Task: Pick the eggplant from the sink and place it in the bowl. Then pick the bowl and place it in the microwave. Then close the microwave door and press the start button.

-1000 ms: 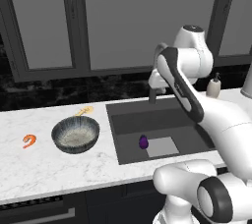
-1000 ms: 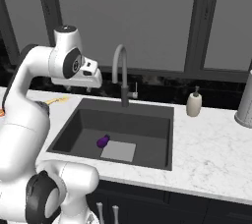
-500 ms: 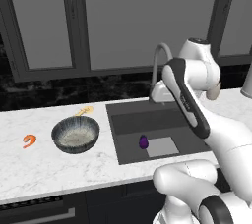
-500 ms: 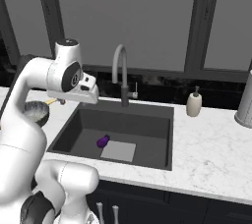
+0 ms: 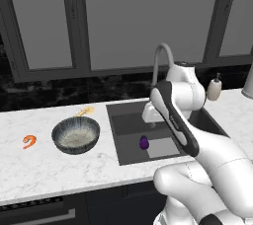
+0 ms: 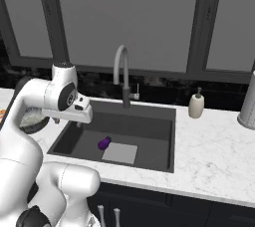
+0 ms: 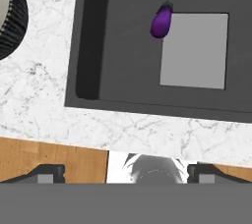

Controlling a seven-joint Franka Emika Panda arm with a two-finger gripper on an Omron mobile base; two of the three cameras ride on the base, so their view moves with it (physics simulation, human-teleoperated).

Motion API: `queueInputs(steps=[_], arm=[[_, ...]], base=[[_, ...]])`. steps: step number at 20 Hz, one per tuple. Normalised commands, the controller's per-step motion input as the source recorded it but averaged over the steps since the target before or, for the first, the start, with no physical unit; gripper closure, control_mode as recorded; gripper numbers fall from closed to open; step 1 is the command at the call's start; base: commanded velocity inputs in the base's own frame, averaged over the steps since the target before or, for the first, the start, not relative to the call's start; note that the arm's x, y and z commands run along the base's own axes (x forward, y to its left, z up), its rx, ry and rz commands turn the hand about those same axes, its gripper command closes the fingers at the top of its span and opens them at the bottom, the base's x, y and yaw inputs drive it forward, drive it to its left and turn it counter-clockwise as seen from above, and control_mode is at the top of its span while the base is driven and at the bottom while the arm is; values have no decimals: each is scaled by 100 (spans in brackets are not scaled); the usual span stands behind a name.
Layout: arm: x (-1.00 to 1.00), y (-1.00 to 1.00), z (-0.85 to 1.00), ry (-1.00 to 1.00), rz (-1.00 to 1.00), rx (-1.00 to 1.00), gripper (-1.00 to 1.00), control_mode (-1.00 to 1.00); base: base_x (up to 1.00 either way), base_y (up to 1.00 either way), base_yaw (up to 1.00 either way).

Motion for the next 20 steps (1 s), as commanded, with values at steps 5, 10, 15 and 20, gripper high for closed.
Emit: queueInputs(steps=[5, 10, 15, 20], arm=[[12, 25, -49, 5, 0, -6, -100, -100], [20, 0, -23, 0, 0, -1, -100, -100], [42, 0, -40, 0, 0, -2, -100, -100], [52, -2, -28, 2, 0, 0, -100, -100]], base=[[0, 0, 0], [0, 0, 0], [0, 0, 0], [0, 0, 0]])
